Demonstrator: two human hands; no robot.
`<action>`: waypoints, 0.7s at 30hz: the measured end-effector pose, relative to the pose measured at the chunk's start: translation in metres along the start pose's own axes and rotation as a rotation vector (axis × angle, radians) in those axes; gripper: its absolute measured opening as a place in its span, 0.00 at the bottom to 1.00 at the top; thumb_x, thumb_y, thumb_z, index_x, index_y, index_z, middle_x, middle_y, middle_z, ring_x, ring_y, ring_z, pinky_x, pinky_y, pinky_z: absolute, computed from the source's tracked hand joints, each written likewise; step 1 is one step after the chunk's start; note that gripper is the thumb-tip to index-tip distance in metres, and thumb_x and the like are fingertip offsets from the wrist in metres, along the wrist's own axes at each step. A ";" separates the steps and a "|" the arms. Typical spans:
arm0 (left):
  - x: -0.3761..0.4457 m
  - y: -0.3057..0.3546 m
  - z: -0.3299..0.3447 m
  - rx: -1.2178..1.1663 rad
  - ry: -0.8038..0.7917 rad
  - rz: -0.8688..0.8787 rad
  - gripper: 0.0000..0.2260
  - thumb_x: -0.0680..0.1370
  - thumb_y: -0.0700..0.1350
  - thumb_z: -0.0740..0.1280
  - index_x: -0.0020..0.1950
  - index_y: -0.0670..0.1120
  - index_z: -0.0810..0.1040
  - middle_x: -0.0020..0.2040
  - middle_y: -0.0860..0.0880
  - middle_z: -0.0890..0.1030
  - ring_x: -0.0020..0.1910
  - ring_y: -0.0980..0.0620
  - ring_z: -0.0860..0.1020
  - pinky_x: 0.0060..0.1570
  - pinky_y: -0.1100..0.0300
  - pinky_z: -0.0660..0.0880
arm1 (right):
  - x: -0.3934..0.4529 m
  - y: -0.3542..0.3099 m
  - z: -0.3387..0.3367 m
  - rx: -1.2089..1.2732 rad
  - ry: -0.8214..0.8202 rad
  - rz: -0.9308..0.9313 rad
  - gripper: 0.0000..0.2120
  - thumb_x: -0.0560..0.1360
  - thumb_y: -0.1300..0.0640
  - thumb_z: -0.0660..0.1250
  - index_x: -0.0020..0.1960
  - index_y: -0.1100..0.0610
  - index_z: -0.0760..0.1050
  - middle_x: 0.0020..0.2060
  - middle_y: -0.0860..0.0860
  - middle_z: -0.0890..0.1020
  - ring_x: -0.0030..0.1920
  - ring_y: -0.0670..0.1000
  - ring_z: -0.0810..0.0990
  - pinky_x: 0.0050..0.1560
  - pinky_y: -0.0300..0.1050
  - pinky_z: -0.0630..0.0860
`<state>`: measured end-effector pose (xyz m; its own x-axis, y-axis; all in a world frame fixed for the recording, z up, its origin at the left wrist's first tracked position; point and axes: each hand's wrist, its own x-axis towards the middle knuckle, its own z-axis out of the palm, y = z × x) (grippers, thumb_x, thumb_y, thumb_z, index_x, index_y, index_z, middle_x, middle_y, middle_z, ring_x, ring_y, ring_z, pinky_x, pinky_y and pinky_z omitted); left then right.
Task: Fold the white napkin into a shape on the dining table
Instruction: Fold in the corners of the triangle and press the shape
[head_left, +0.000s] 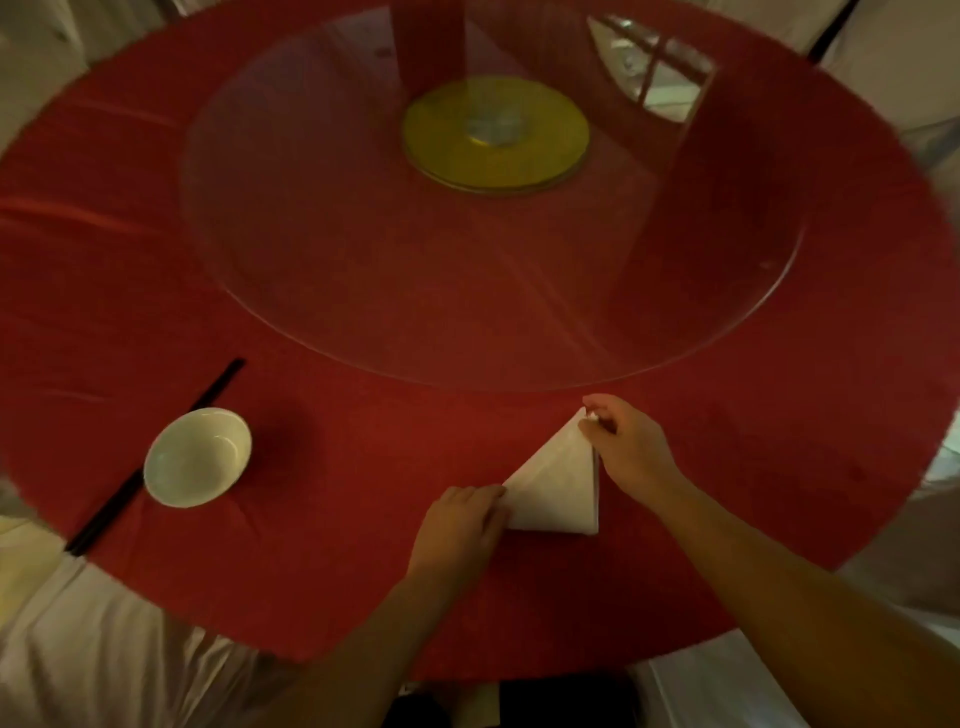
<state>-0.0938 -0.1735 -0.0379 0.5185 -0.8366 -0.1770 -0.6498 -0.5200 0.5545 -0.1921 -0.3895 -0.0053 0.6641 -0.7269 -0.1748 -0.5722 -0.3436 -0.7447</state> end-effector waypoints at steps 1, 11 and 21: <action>0.002 0.002 0.000 -0.001 0.006 -0.020 0.17 0.82 0.52 0.56 0.67 0.48 0.72 0.61 0.49 0.78 0.58 0.48 0.73 0.57 0.53 0.68 | 0.007 0.003 0.002 -0.029 -0.027 -0.021 0.15 0.77 0.57 0.65 0.63 0.52 0.75 0.54 0.49 0.81 0.51 0.44 0.76 0.48 0.36 0.68; 0.004 0.020 0.011 -0.078 0.188 -0.250 0.12 0.80 0.48 0.62 0.58 0.46 0.80 0.49 0.49 0.76 0.48 0.51 0.74 0.47 0.55 0.72 | 0.031 0.022 0.012 -0.224 -0.119 -0.208 0.13 0.79 0.57 0.61 0.63 0.55 0.75 0.58 0.51 0.79 0.56 0.52 0.77 0.52 0.46 0.73; 0.003 0.035 0.016 0.182 0.258 -0.247 0.15 0.77 0.43 0.59 0.59 0.42 0.80 0.54 0.42 0.78 0.52 0.40 0.76 0.50 0.46 0.76 | 0.038 0.032 0.014 -0.225 -0.110 -0.240 0.11 0.78 0.57 0.62 0.58 0.56 0.79 0.55 0.48 0.76 0.51 0.45 0.75 0.49 0.40 0.71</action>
<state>-0.1237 -0.1971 -0.0323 0.7791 -0.6236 -0.0640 -0.5636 -0.7416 0.3639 -0.1788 -0.4200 -0.0445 0.8338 -0.5448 -0.0895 -0.4766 -0.6284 -0.6147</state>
